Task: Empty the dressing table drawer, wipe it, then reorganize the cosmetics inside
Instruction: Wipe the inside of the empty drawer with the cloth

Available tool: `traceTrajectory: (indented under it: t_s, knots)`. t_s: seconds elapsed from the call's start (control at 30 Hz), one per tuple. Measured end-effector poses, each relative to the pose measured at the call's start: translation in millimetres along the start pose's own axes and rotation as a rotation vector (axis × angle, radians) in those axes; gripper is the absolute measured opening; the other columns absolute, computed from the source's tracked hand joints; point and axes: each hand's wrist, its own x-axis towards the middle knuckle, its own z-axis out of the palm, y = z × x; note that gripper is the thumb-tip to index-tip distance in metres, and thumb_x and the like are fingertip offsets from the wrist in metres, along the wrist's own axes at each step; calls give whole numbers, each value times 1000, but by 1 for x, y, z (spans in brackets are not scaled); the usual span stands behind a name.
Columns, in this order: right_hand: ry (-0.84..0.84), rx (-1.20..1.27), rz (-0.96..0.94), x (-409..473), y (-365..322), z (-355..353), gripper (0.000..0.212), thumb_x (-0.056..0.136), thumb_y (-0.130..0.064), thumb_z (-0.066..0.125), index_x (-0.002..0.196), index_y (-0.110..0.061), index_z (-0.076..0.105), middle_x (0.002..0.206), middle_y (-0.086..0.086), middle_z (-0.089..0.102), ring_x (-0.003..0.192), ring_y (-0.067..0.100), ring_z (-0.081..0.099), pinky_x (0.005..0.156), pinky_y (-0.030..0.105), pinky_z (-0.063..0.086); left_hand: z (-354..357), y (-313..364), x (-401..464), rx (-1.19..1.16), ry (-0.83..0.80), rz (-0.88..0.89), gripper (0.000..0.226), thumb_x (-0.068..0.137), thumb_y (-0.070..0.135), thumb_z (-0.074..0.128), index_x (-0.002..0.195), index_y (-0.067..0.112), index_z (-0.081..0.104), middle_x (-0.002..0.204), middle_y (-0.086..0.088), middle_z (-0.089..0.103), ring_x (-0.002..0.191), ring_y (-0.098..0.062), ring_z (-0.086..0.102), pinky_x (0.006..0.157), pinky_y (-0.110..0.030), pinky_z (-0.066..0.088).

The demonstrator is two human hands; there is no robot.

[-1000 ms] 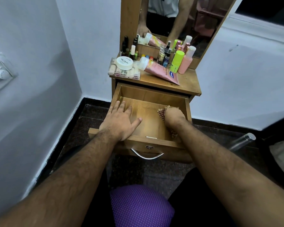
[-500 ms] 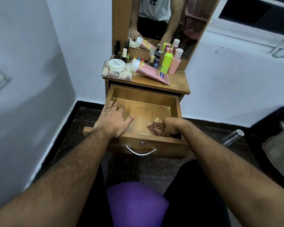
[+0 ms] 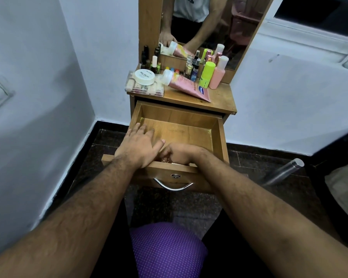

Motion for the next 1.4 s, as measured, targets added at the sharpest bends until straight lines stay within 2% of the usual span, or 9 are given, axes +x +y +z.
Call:
traceTrajectory:
  t_s: [0.1,0.27,0.43,0.67,0.83,0.93,1.03,1.1,1.4]
  knots:
    - [-121,-63,56,-4,1,-11,48,90,2,47,114,-30,73,101,-9,72,76,11,61,60,19,51,0,0,-1,-5,-8,5,72,99,62,20,156,20,24,165,-7,14,153,-21,3,124,-40,3]
    - [-177,-200,226,-24,25,-24,53,85,10,52,114,-29,73,127,-2,66,103,19,60,92,38,50,-1,-1,-1,-4,-19,10,71,99,62,19,156,19,24,165,-7,14,153,-21,3,124,-40,3]
    - [-219,-535,413,-43,23,-28,35,92,0,57,124,-11,65,112,6,65,77,15,58,60,25,46,-3,0,-2,-4,-27,10,71,100,61,20,155,18,25,164,-8,16,152,-22,6,124,-41,4]
    - [-39,-800,534,-34,13,-36,22,88,-27,66,107,-17,68,99,-1,63,89,15,62,79,32,53,-1,1,-1,-1,-27,14,70,100,60,21,155,17,25,163,-9,19,152,-23,9,124,-41,6]
    - [-265,-987,514,-47,26,-28,13,95,-20,56,106,-19,63,105,1,60,98,15,53,100,35,36,-1,0,-2,-3,-23,24,68,100,59,21,154,17,27,163,-9,21,152,-23,10,124,-42,6]
    - [-328,-931,493,-53,17,-24,33,94,-8,53,125,-16,61,122,4,57,116,21,51,104,36,36,-1,0,-1,-4,-16,25,67,101,57,21,154,17,29,162,-9,22,152,-23,11,124,-42,8]
    - [-299,-814,514,-57,8,-31,42,92,0,52,134,-5,56,125,8,56,102,20,57,86,30,49,-2,1,-2,-15,-2,33,64,102,55,22,153,17,31,162,-9,24,151,-23,13,124,-41,8]
    - [-279,-793,528,-59,4,-32,47,92,1,52,138,-4,52,137,10,53,112,21,57,84,30,49,-5,1,-4,-26,11,38,62,102,52,23,152,16,32,161,-9,25,151,-23,14,124,-41,9]
    - [-215,-694,523,-90,-3,-53,39,94,-9,50,132,-5,55,136,10,53,126,27,52,90,35,47,-9,2,-7,-68,109,77,51,101,40,38,146,19,44,155,-5,39,145,-21,30,122,-39,18]
